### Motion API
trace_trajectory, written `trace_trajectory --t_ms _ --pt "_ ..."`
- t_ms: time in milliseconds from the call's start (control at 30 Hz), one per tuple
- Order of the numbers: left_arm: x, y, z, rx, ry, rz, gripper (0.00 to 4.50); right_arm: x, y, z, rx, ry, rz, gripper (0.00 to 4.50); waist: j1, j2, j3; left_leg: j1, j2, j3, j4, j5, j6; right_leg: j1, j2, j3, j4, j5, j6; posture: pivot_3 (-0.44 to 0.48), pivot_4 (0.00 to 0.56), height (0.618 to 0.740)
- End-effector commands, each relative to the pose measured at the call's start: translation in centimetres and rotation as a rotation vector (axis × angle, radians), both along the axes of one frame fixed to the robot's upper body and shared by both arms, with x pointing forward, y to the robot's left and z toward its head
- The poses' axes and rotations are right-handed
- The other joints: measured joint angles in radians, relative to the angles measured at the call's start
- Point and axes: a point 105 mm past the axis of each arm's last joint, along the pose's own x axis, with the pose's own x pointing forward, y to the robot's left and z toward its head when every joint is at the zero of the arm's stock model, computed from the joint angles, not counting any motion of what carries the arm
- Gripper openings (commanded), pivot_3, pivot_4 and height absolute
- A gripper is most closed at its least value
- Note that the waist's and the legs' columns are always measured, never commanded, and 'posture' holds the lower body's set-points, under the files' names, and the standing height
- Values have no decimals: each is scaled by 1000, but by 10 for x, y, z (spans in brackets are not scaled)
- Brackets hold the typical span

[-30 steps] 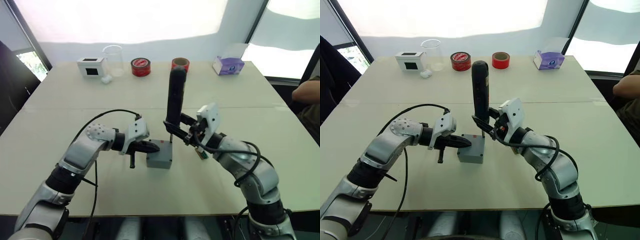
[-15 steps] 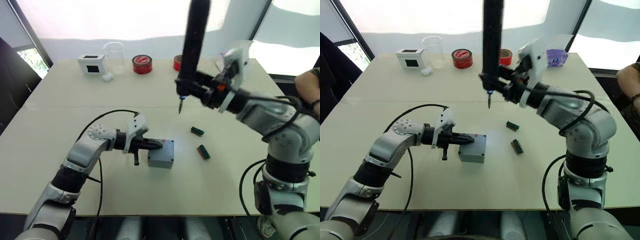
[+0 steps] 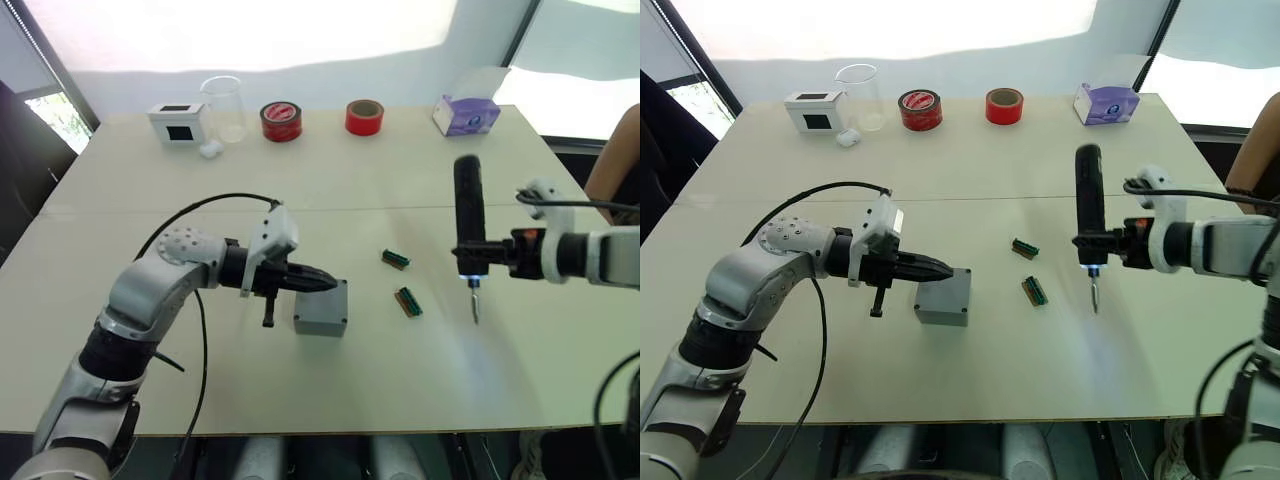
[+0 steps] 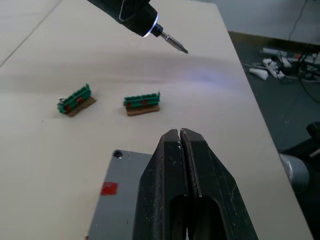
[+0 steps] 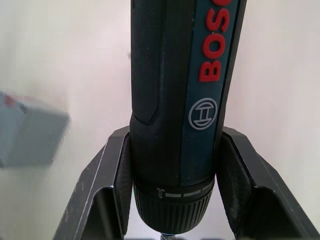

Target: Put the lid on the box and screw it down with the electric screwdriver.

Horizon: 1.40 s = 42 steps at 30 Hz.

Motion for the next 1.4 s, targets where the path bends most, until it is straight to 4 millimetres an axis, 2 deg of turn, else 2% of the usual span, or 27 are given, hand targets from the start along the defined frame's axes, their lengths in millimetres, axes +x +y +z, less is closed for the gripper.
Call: trace_trajectory --t_ms 33,300,800,867,900,933,1000,1067,1233,1400 --pt "-7 -8 4 -15 -39 -20 0 -4 -16 -9 -1 80 -62 1753 0 -1 1 0 0 0 1 0 0 0 0 0 0 0 0 0 150 740" --pt "-11 -11 -1 -19 -23 -20 0 -4 -32 -27 -47 186 -124 1753 1 -1 2 0 0 0 3 0 0 0 4 0 1 0 1 0 150 740" --pt "-7 -10 -6 13 -57 -6 0 2 -39 -42 -73 245 -122 1753 2 -1 3 0 0 0 4 0 0 0 5 0 1 1 2 0 150 740" --pt "-4 -7 -5 18 -68 5 0 3 -40 -43 -86 241 -123 2753 2 -1 3 0 0 0 4 0 0 1 5 0 2 1 2 0 150 740" --pt "-1 -5 -4 20 -74 20 0 5 -42 -43 -93 237 -134 2873 2 -1 3 0 0 0 4 0 0 1 5 0 2 1 2 0 150 740" --pt "3 -2 -2 18 -78 38 0 6 -43 -43 -99 230 -138 3358 2 -1 3 0 0 0 5 0 0 1 5 0 2 1 2 0 150 740" --pt "6 1 0 12 -81 59 0 7 -44 -42 -102 221 -139 4002 4 -1 3 0 0 0 5 0 0 1 5 0 2 1 3 0 150 740" --pt "9 5 3 10 -85 76 0 8 -42 -41 -104 212 -129 4474 4 -1 3 0 0 0 6 0 0 1 5 -1 2 1 3 0 150 740" --pt "21 18 7 17 -102 142 0 11 -37 -34 -75 176 -126 4474 2 -1 3 0 0 0 7 0 0 2 5 -1 2 1 3 0 150 740" --pt "28 26 10 16 -107 176 0 16 -37 -19 -104 96 -120 4474 3 -1 3 0 0 0 8 0 0 2 5 -1 3 2 3 0 150 740"
